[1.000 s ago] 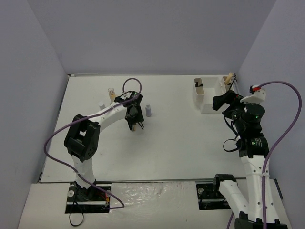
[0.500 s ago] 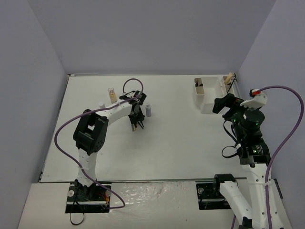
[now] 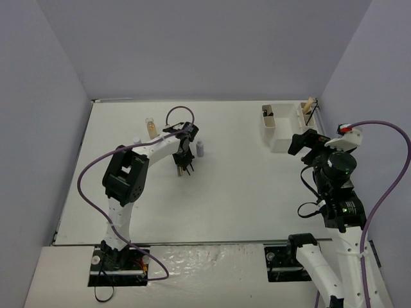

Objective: Organize the makeup

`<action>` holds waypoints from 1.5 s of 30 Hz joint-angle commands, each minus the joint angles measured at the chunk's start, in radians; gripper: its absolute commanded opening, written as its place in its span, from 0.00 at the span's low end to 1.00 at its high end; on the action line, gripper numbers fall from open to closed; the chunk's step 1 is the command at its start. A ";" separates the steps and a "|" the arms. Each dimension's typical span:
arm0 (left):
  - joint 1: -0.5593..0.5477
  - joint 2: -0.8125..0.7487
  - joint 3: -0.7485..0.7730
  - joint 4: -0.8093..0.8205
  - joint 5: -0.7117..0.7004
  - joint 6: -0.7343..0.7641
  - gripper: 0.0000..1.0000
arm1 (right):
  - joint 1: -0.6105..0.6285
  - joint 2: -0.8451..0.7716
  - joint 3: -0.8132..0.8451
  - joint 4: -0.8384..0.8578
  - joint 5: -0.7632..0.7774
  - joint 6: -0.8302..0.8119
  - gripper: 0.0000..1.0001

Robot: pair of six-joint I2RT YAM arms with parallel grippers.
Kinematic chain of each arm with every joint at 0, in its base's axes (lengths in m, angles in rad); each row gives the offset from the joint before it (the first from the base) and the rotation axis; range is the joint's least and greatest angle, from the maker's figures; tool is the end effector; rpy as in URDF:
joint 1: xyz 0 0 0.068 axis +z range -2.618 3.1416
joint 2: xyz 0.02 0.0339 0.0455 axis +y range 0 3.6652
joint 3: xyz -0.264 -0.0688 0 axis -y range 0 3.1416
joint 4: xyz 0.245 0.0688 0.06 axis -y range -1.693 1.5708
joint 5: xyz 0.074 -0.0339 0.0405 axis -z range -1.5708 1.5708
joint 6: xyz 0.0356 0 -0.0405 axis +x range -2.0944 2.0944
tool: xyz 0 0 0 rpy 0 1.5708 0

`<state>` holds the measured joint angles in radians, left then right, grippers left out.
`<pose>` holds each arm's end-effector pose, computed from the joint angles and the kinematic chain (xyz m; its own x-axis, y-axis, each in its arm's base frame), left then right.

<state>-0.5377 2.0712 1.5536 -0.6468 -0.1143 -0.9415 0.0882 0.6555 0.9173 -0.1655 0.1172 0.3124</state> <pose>0.3735 -0.2180 0.1756 -0.8444 -0.4316 -0.3174 -0.3611 0.8961 -0.2579 0.1405 0.0082 0.4063 0.0999 0.3153 -0.9437 -0.0024 0.9486 0.3166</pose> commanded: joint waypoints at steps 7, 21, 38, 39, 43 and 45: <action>-0.005 -0.053 -0.079 -0.037 -0.009 0.069 0.00 | 0.015 -0.004 0.002 0.047 0.041 -0.016 1.00; -0.021 -0.296 -0.170 0.042 -0.037 0.219 0.00 | 0.025 0.022 0.039 0.044 -0.135 -0.054 1.00; -0.241 -0.732 -0.360 0.545 0.145 0.619 0.00 | 0.107 0.279 0.160 0.208 -0.736 0.049 0.91; -0.253 -0.740 -0.358 0.553 0.154 0.628 0.00 | 0.126 0.291 0.162 0.230 -0.735 0.054 0.90; -0.303 -0.765 -0.347 0.590 0.171 0.639 0.00 | 0.220 0.358 0.174 0.271 -0.692 0.063 0.87; -0.316 -0.773 -0.342 0.606 0.183 0.635 0.00 | 0.260 0.380 0.173 0.293 -0.656 0.072 0.84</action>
<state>-0.8254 1.3524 1.1790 -0.1680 0.0288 -0.3459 0.2771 0.9883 1.0392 -0.0241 -0.5405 0.3481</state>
